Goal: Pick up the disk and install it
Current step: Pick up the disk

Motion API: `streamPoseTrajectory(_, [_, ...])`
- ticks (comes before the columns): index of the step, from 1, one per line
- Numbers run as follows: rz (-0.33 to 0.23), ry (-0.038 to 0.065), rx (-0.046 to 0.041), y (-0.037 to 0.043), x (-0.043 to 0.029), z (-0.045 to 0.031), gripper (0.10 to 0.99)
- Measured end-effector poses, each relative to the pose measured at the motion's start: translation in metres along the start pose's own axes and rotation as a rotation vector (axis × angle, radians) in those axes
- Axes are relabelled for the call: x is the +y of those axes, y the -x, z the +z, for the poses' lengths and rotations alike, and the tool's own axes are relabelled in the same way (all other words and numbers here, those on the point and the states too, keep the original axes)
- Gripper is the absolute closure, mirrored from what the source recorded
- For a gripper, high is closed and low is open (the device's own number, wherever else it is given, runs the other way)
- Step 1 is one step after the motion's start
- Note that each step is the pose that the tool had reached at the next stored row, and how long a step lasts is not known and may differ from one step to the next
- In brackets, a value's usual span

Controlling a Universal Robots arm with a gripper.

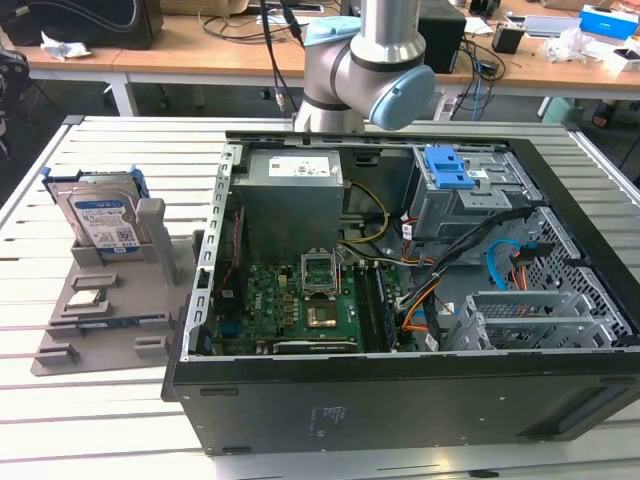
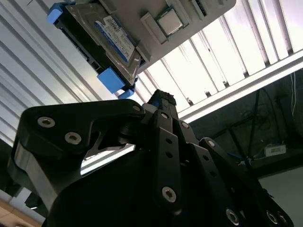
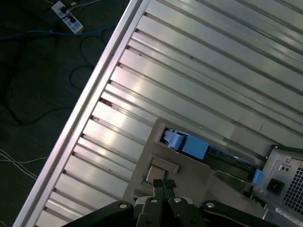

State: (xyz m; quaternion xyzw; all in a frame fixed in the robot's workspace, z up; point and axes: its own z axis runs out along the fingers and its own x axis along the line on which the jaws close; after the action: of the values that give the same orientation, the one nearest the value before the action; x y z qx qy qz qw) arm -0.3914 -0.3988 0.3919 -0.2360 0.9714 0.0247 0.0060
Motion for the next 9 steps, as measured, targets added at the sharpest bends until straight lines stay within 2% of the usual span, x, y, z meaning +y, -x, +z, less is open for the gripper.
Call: streamPoseTrajectory(9, [-0.105,0.002,0.0049,0.0000,0.0000,0.0000,0.980])
